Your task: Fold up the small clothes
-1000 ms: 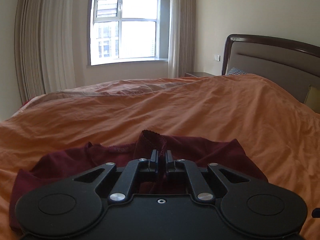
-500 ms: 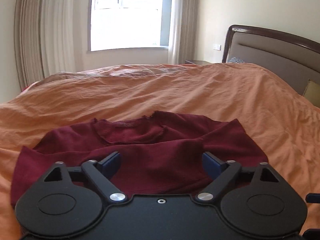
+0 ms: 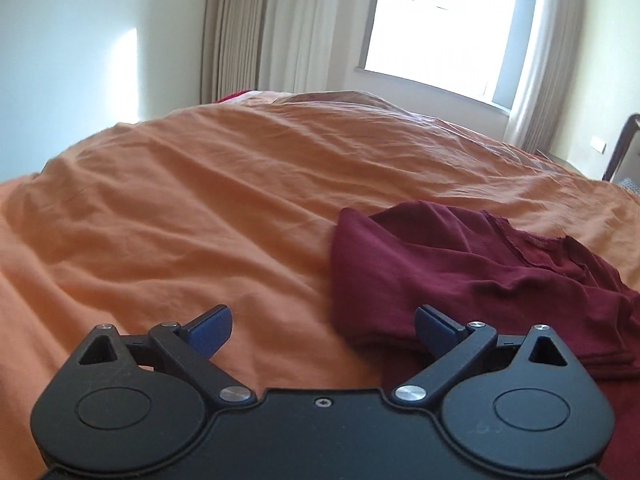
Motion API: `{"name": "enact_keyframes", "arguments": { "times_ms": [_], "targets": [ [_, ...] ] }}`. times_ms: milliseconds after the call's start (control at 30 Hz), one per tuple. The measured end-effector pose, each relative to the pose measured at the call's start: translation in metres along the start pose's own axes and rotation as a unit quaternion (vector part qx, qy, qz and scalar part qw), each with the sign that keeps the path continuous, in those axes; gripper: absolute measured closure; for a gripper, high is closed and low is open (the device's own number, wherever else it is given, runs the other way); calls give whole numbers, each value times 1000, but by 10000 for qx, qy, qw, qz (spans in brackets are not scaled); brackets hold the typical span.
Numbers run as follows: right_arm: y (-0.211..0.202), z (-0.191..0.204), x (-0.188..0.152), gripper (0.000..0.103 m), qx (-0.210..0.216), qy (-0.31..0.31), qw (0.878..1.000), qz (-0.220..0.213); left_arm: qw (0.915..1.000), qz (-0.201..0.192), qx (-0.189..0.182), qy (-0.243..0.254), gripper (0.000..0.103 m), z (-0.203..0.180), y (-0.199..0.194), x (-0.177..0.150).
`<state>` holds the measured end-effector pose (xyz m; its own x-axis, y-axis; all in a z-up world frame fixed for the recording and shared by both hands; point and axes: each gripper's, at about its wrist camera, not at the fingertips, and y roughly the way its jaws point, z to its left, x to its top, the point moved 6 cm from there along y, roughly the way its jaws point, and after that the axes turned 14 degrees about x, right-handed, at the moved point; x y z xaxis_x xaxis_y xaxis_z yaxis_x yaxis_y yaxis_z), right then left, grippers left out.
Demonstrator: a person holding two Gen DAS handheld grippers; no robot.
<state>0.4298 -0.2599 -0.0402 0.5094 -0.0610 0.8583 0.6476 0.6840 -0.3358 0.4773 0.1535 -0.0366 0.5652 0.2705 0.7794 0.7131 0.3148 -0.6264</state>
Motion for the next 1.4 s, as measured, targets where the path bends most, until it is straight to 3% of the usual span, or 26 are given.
{"name": "enact_keyframes", "arguments": {
  "times_ms": [200, 300, 367, 400, 433, 467, 500, 533, 700, 933, 1000, 1033, 1100, 1200, 1267, 1400],
  "targets": [
    [59, -11, 16, 28, -1, 300, 9995, 107, 9952, 400, -649, -615, 24, 11, 21, 0],
    [77, -17, 17, 44, -71, 488, 9987, 159, 9916, 585, -858, -772, 40, 4, 32, -1],
    [86, -20, 16, 54, -128, 549, 9983, 179, 9908, 705, -903, -727, 59, -3, 39, -1],
    [89, -21, 15, 62, -147, 572, 9980, 203, 9905, 759, -920, -691, 66, -7, 41, -1],
    [91, -21, 13, 76, -164, 573, 9980, 229, 9899, 794, -983, -650, 81, -11, 42, 0],
    [93, -21, 12, 91, -187, 539, 9980, 263, 9905, 755, -977, -610, 88, -14, 41, 0],
    [94, -20, 11, 95, -234, 496, 9980, 303, 9926, 661, -878, -524, 91, -16, 38, 2],
    [94, -20, 9, 98, -281, 461, 9980, 332, 9946, 565, -757, -422, 99, -18, 34, 4],
    [94, -16, 6, 103, -285, 411, 9980, 399, 9986, -228, -447, -189, 100, -19, 4, 16],
    [96, -10, 1, 103, -498, 165, 9966, 634, 9993, 285, -135, -189, 98, -17, 33, 1],
    [92, -9, 2, 101, -466, 146, 9969, 624, 9994, 249, -146, -188, 91, -16, 32, -1],
    [90, -8, 3, 99, -424, 160, 9971, 609, 9995, 234, -128, -183, 82, -15, 29, -2],
    [81, -5, 4, 89, -341, 149, 9976, 581, 9996, 224, -77, -166, 74, -13, 24, -3],
    [62, 4, 3, 56, -303, -36, 9983, 501, 9996, 237, -77, -116, 57, -9, 14, -6],
    [47, 14, 0, 44, -216, -205, 9984, 475, 9996, 228, -77, -112, 40, -5, 4, -8],
    [13, 35, -12, 15, -165, -575, 9972, 445, 9998, 120, -118, 50, 24, 1, -28, -18]
  ]
}}
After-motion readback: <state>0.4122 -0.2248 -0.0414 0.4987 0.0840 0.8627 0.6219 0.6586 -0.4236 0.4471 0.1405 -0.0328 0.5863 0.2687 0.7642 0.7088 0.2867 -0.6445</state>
